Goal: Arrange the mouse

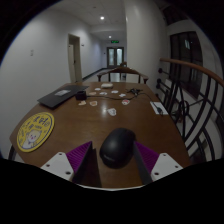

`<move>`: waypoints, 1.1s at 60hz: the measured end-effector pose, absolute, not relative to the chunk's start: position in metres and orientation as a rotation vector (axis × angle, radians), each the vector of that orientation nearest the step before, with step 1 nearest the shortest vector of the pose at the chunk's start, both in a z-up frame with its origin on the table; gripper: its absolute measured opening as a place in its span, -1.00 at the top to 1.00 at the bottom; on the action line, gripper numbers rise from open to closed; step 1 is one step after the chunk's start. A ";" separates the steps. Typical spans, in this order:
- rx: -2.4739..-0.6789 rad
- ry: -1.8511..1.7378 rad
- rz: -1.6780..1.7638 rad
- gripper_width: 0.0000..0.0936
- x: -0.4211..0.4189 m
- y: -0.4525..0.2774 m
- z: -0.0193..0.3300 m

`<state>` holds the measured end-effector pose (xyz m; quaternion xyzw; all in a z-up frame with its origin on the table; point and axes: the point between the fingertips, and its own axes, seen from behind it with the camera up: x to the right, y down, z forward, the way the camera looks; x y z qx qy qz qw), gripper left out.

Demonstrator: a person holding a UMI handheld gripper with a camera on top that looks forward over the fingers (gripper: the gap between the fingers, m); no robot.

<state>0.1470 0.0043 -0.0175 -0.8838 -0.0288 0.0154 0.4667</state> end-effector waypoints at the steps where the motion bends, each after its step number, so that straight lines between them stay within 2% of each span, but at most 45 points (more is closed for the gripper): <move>1: -2.169 -0.066 0.035 -0.75 0.146 0.009 -0.018; 4: -2.164 -0.048 0.024 -0.72 0.144 0.018 -0.018; 9: -2.139 0.013 0.020 -0.02 0.147 0.028 -0.019; 15: -2.127 0.028 0.050 0.22 0.148 0.027 -0.017; 21: -2.134 0.108 0.055 0.31 0.159 0.021 -0.010; 24: -2.081 0.128 0.038 0.31 0.159 0.019 0.016; 29: -1.944 0.125 0.057 0.32 0.129 0.023 0.095; 33: -1.861 0.079 0.113 0.32 0.074 0.019 0.150; 36: -1.820 0.053 0.179 0.31 0.026 0.016 0.178; 39: -1.812 0.018 0.225 0.31 -0.024 0.012 0.188; 42: -1.828 -0.024 0.258 0.32 -0.070 0.016 0.183; 44: -1.857 -0.060 0.263 0.32 -0.097 0.016 0.166; 52: -2.057 -0.167 0.210 0.32 -0.160 0.015 0.053; 57: -2.130 -0.203 0.153 0.31 -0.163 0.003 0.008; 59: -2.165 -0.219 0.132 0.23 -0.161 0.009 -0.011; 66: -2.169 -0.265 0.150 -0.07 -0.162 0.012 -0.015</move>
